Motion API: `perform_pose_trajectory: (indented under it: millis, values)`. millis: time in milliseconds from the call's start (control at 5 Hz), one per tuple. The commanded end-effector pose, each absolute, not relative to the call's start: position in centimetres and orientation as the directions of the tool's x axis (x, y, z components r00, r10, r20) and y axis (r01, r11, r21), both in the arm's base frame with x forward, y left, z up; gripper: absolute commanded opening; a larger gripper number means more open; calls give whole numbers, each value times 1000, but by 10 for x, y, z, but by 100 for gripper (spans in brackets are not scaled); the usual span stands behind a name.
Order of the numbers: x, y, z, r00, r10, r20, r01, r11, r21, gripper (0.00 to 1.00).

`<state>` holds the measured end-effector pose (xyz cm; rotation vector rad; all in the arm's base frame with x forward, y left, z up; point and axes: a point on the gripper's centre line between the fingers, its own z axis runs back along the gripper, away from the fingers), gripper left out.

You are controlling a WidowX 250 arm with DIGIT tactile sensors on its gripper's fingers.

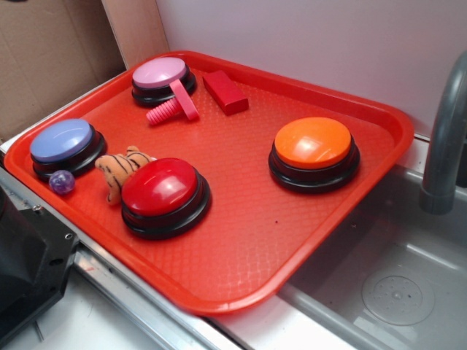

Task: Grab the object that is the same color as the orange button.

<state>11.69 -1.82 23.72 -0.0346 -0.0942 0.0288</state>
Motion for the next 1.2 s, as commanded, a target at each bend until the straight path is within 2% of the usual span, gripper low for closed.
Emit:
perform_pose_trajectory:
  millis: [0, 200, 400, 600, 800, 1000]
  values:
    - [117, -18, 237, 995, 30, 94, -27, 999, -36, 100]
    - [127, -3, 222, 985, 173, 27, -171, 984, -49, 100]
    - [138, 9, 203, 961, 277, -9, -277, 960, -49, 100]
    - [145, 23, 179, 891, 453, -21, -453, 891, -13, 100]
    - [155, 29, 147, 850, 523, -55, -521, 852, 44, 100]
    - [163, 29, 123, 798, 598, -78, -598, 801, 21, 100]
